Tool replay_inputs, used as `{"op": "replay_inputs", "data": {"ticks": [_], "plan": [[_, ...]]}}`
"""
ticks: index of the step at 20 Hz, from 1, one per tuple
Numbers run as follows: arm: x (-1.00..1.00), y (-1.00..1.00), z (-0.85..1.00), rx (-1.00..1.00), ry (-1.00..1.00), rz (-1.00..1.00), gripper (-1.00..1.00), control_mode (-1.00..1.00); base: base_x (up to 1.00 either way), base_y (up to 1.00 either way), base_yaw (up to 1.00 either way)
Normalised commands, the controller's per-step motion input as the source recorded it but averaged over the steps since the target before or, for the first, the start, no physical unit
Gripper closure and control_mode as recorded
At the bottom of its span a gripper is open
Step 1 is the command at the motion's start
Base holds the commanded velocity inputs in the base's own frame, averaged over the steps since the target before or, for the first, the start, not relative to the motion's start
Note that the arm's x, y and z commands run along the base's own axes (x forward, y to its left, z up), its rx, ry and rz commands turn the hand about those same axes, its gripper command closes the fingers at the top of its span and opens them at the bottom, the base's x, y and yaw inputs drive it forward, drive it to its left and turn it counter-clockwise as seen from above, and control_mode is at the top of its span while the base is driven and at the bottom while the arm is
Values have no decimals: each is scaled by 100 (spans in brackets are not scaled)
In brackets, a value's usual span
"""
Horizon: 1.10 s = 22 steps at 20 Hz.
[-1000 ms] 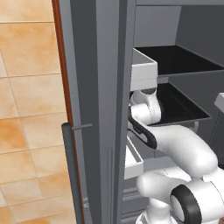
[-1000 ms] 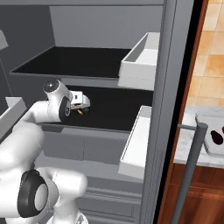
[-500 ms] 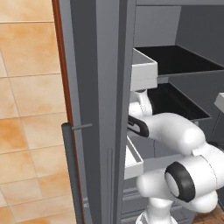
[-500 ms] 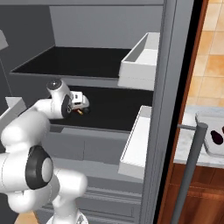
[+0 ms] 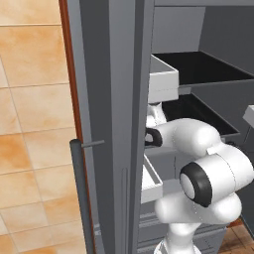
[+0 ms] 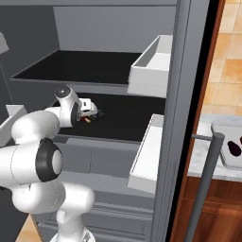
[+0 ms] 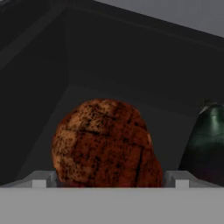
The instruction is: Place one eggplant and one steak in each tupperware on the nearby counter, to pack two identical lunches.
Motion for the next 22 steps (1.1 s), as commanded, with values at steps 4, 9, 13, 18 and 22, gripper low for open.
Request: {"op": "replay_inputs", "data": {"ticks": [4, 9, 13, 18, 22], "plan": [[34, 0, -6, 0, 0, 0, -100, -100, 0, 0, 0], [4, 0, -26, 0, 1, 0, -100, -100, 0, 0, 0], [0, 0, -46, 0, 0, 0, -100, -100, 0, 0, 0], [0, 0, -74, -2, 0, 0, -100, -100, 0, 0, 0], [0, 0, -100, -12, 0, 0, -100, -100, 0, 0, 0]]}}
